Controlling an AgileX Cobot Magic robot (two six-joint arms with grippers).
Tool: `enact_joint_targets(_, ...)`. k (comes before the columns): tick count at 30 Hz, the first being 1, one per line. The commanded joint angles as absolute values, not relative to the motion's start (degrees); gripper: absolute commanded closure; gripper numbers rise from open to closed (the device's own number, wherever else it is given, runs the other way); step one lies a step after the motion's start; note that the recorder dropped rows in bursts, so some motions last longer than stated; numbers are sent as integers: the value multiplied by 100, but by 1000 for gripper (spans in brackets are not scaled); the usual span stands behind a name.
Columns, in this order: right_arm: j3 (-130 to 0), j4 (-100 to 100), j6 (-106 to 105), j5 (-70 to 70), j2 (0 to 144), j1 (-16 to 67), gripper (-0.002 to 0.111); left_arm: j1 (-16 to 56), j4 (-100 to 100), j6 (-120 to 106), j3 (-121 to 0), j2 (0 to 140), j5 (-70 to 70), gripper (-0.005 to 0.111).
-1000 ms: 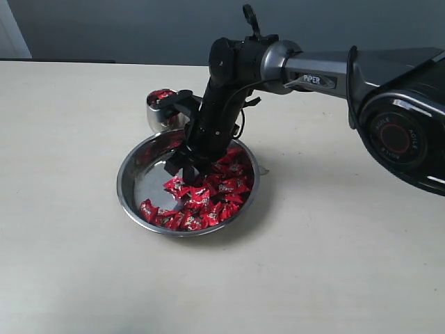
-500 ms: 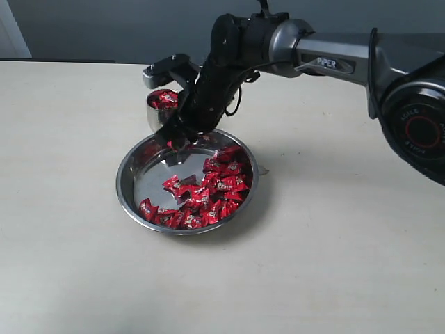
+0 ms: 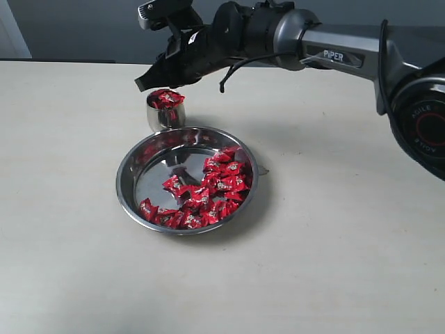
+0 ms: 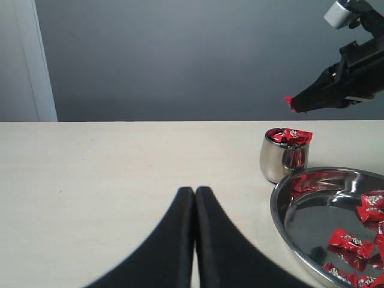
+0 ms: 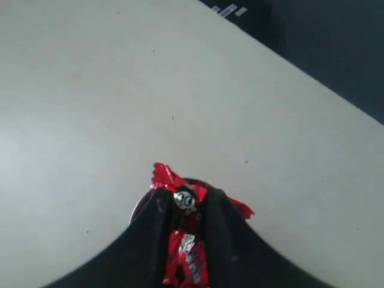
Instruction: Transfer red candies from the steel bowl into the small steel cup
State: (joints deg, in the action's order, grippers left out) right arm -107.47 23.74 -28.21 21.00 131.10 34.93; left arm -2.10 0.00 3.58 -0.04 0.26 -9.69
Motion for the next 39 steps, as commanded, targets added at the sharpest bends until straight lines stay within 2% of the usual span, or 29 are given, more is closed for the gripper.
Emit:
enact_joint_targets(1,-10771,2470,-2841,1672,13250,3476,109,-217,0,383,0,0,-934,106)
enact_joint_targets(30,-10771,2920,-2880,1590,13454,3564,109,-217,0,383,0,0,-934,106)
enact_joint_targets(39,-10771,3170,-2866,974,13626,3734,109,-217,0,383,0,0,-934,106)
